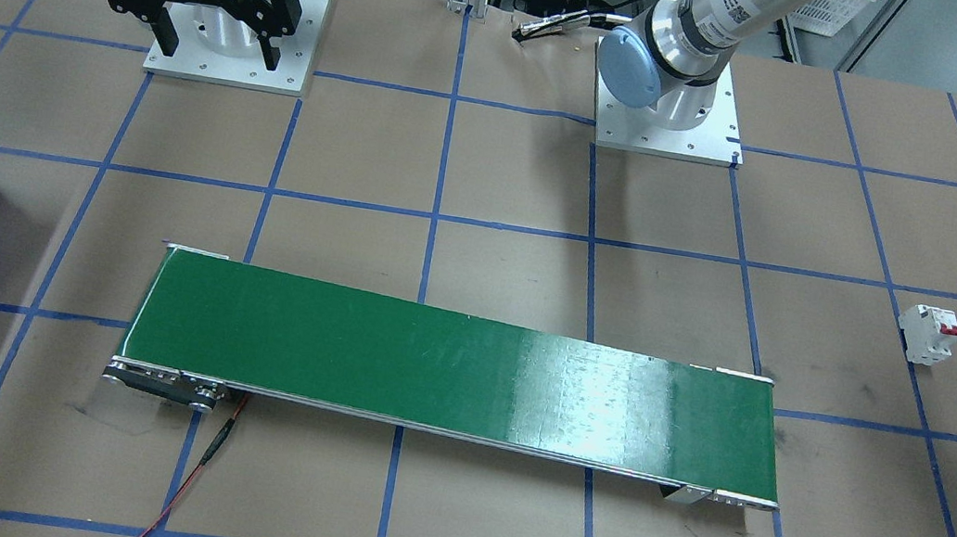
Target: Move capacitor from left to right
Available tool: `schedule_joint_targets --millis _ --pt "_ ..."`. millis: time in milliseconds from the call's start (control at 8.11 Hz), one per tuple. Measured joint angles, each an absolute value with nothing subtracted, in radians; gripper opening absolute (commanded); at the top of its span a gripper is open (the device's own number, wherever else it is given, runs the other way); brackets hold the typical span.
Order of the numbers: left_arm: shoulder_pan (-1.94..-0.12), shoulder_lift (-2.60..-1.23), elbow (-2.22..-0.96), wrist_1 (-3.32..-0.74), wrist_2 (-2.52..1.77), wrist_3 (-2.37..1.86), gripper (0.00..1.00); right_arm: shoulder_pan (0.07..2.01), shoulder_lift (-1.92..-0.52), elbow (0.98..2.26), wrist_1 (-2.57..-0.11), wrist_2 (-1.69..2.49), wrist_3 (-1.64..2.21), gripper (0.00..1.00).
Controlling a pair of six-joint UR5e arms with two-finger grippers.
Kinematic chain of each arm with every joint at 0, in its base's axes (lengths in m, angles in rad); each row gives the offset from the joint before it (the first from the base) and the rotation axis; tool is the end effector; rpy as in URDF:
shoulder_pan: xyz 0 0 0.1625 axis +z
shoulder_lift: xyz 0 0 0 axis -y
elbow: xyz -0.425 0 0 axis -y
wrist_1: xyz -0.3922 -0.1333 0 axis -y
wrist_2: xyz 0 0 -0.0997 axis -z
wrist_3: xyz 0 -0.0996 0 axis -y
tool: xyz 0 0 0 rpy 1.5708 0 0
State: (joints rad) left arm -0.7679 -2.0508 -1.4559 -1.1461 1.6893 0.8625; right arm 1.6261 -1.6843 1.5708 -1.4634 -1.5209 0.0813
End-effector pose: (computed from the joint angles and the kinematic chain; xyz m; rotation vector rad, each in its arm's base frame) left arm 0.3961 -0.5514 0.3066 0.0846 3.0158 0.0719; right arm 0.1625 -0.4335 0.5303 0.0399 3.0911 -0.0042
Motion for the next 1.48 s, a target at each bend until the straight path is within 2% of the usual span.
schedule_joint_targets --millis 494,1110,1357,1481 --pt "-0.695 -2.180 -1.441 -1.031 1.650 1.070 1.00 1.627 -1.684 1.571 -1.463 -1.521 0.081 1.00" --pt "-0.684 -2.244 -1.440 -1.023 1.600 1.209 1.00 1.629 -1.686 1.582 -1.463 -1.522 0.081 1.00" --pt "-0.683 -2.256 -1.440 -0.976 1.597 1.223 0.87 1.629 -1.686 1.583 -1.463 -1.522 0.081 1.00" --pt "-0.683 -2.264 -1.440 -0.958 1.597 1.225 0.85 1.629 -1.686 1.583 -1.463 -1.522 0.081 1.00"
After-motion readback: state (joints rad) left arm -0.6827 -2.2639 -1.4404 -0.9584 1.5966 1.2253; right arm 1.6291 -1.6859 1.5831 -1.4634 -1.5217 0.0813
